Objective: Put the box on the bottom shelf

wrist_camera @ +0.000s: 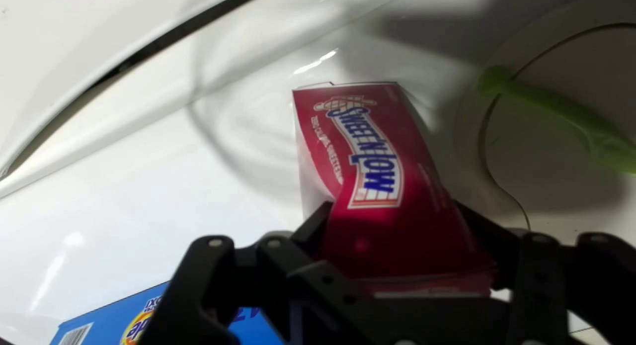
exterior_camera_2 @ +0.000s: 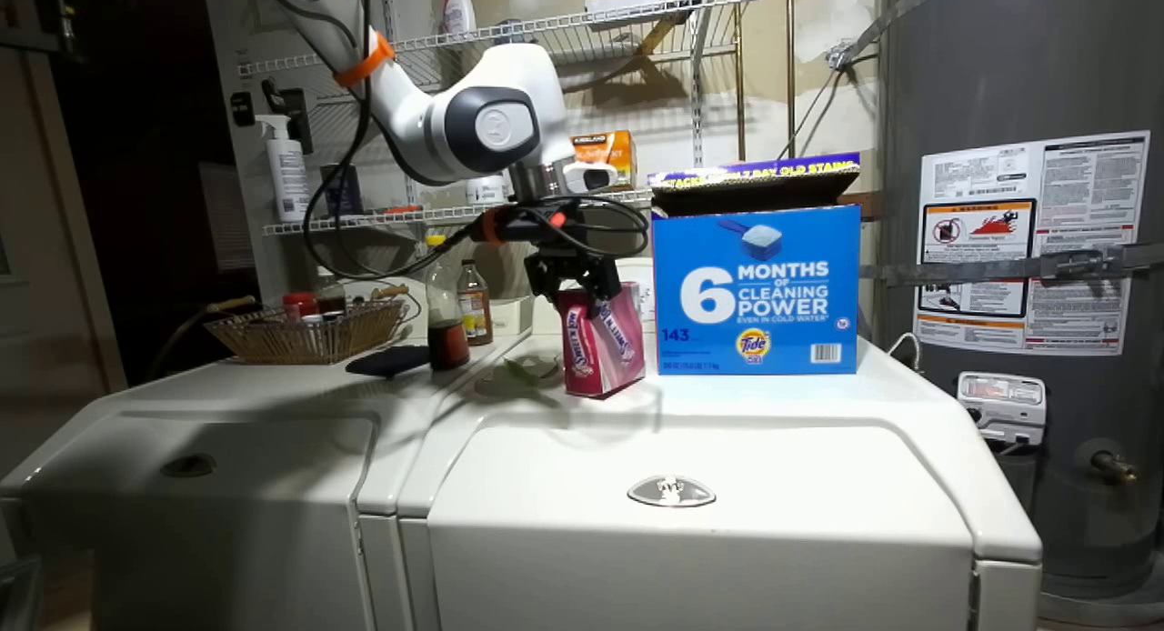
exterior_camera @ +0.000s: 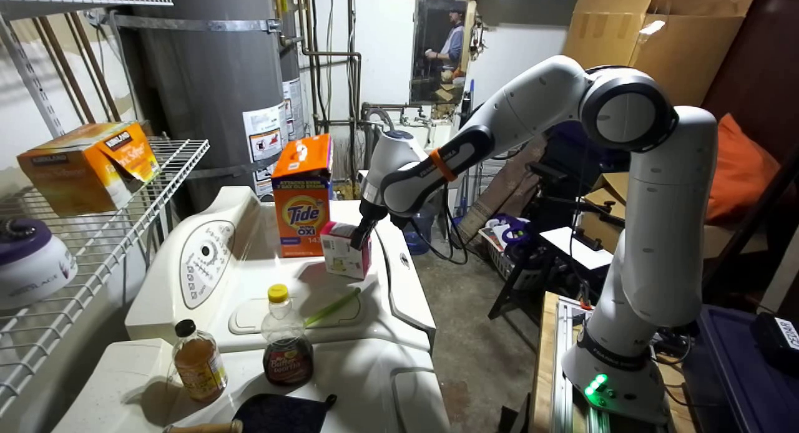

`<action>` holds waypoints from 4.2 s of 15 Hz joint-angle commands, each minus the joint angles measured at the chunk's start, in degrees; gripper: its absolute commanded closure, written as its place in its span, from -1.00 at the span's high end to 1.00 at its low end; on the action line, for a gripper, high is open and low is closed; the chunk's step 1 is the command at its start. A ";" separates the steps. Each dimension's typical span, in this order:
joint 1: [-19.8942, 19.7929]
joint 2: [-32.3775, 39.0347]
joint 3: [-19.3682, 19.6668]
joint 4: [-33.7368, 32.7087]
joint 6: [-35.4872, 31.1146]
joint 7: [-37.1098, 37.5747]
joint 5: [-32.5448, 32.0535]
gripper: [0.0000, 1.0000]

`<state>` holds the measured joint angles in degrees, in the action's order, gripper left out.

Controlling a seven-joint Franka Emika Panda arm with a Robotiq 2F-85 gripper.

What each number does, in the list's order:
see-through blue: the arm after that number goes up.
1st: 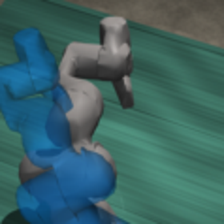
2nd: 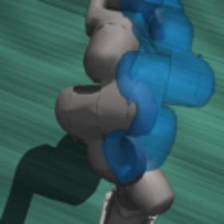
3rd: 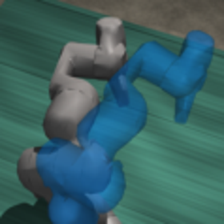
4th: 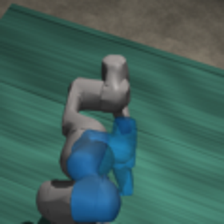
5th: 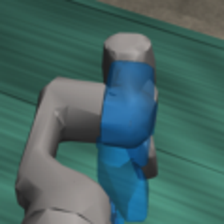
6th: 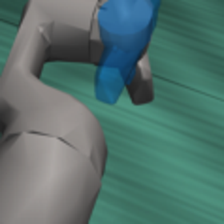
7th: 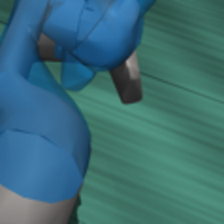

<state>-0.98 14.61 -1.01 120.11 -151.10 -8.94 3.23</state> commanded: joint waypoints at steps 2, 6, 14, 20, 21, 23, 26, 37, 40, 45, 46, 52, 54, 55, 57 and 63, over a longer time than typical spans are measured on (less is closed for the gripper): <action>0.50 -0.34 0.25 -0.29 0.39 1.54 -2.24 0.43; 0.52 -0.39 0.30 -0.41 0.50 1.89 -2.55 0.69; 0.66 -0.54 0.41 -0.29 0.47 2.27 -3.12 0.37; 0.88 -1.35 0.26 0.21 0.27 2.46 -3.17 0.46; 0.98 -1.64 0.20 0.39 0.24 2.42 -3.20 0.47; 1.29 -2.27 0.12 0.70 0.17 2.47 -3.48 0.47; 1.91 -3.28 -0.06 0.94 0.15 2.49 -4.06 0.41; 6.20 -9.13 -0.75 -0.32 3.08 9.00 -12.49 0.54; 7.61 -10.73 -1.89 -1.10 4.64 11.47 -14.92 0.47; 8.91 -11.69 -4.14 -2.53 7.11 13.27 -16.05 0.38; 9.06 -11.68 -4.47 -2.75 7.01 13.21 -15.88 0.35; 9.87 -11.54 -5.90 -4.39 6.68 12.93 -15.83 0.29; 10.10 -11.45 -6.26 -4.91 6.71 12.99 -15.88 0.23; 10.20 -11.43 -6.38 -5.08 6.62 13.01 -16.01 0.11; 10.40 -11.41 -6.57 -5.31 6.56 12.98 -16.09 0.01; 10.66 -11.58 -7.05 -5.54 6.07 12.11 -15.53 -0.13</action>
<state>9.43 3.38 -7.74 115.53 -145.63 2.61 -11.05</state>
